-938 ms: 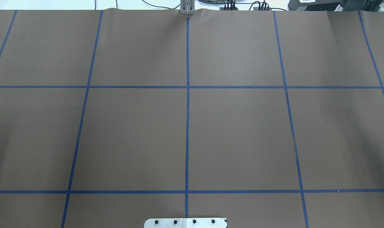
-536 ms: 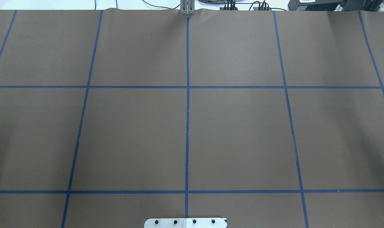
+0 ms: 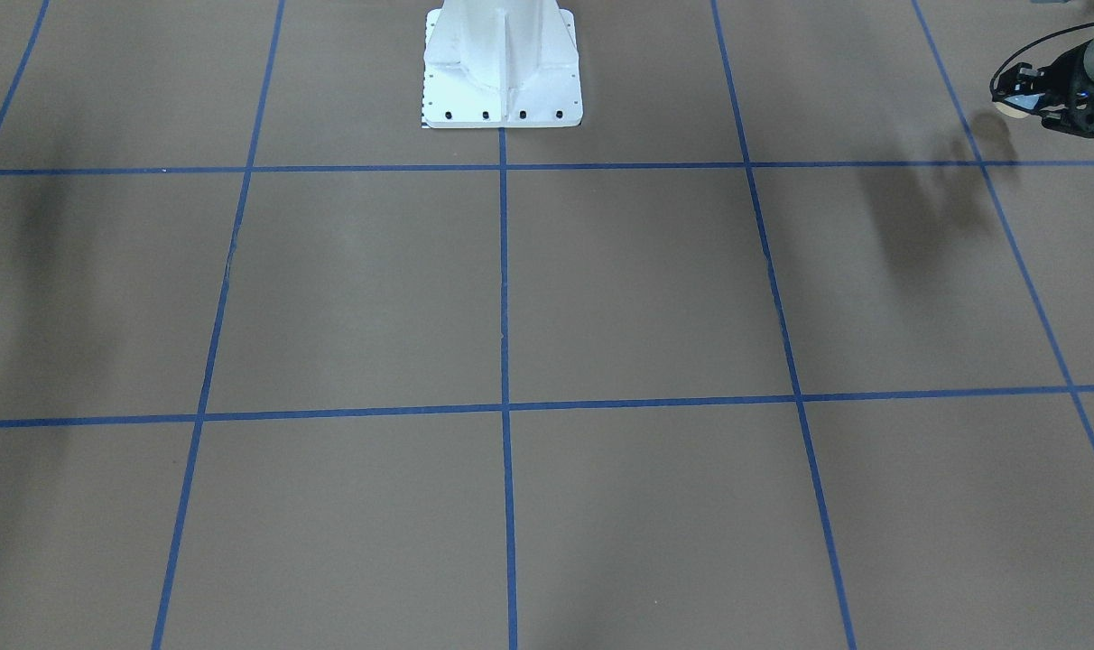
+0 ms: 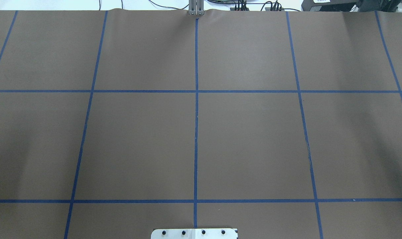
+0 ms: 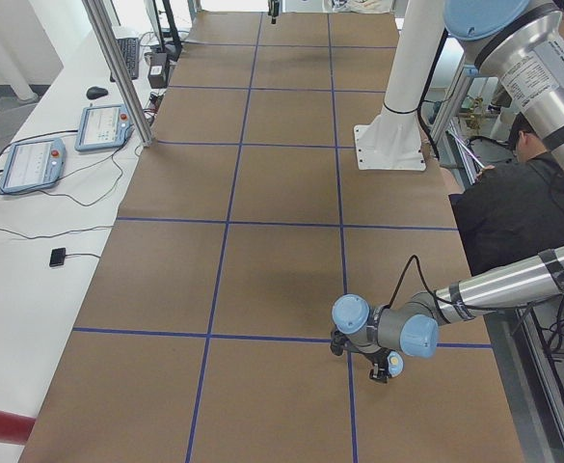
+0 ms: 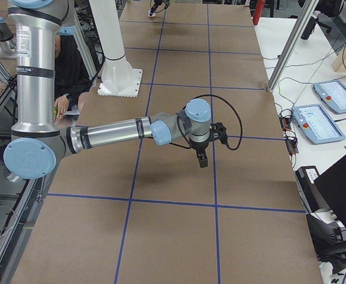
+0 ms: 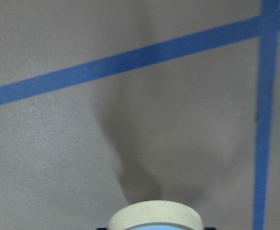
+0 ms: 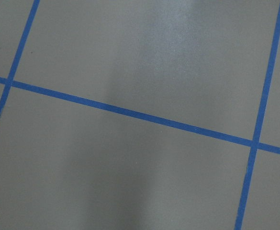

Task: Place and press bell with both arms

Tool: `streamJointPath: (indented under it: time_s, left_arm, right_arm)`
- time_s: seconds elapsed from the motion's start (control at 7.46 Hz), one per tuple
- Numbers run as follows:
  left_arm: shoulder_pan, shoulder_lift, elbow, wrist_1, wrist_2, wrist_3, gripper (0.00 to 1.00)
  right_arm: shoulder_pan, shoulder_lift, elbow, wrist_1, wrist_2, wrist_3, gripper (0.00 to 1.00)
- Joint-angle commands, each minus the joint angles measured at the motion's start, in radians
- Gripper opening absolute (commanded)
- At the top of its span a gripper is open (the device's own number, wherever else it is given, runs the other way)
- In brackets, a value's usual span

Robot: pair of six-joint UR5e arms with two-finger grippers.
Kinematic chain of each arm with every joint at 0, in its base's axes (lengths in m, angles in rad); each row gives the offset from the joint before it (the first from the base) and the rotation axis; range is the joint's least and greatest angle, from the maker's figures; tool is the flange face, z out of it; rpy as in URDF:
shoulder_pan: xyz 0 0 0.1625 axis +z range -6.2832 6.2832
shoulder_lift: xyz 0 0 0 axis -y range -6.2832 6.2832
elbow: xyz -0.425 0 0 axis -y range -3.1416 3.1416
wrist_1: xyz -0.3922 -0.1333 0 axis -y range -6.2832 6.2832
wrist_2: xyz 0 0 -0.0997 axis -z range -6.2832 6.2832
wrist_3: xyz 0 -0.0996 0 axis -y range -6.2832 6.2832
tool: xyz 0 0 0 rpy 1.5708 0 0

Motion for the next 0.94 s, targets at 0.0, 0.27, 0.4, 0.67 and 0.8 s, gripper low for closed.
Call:
streamJointPath:
  time_s: [0.0,0.27,0.4,0.67,0.8]
  left_arm:
    - [-0.055,-0.041,-0.035,0.02,0.001,-0.029,0.2]
    - [-0.141,-0.185,-0.038,0.136,0.007,-0.03,0.19]
    - [-0.17,-0.256,-0.038,0.194,0.009,-0.03,0.17]
    - [-0.21,-0.441,-0.043,0.389,0.012,-0.03,0.17]
    - [-0.214,-0.539,-0.044,0.492,0.012,-0.035,0.17]
  right_arm:
    - [0.0,0.0,0.0,0.0,0.0,0.0,1.0]
    - [0.0,0.0,0.0,0.0,-0.002,0.0,1.0]
    - [0.0,0.002,0.0,0.0,-0.002,0.0,1.0]
    - [-0.001,0.005,0.0,0.0,-0.002,0.002,1.0]
    - [-0.002,0.005,0.0,0.0,-0.002,0.002,1.0]
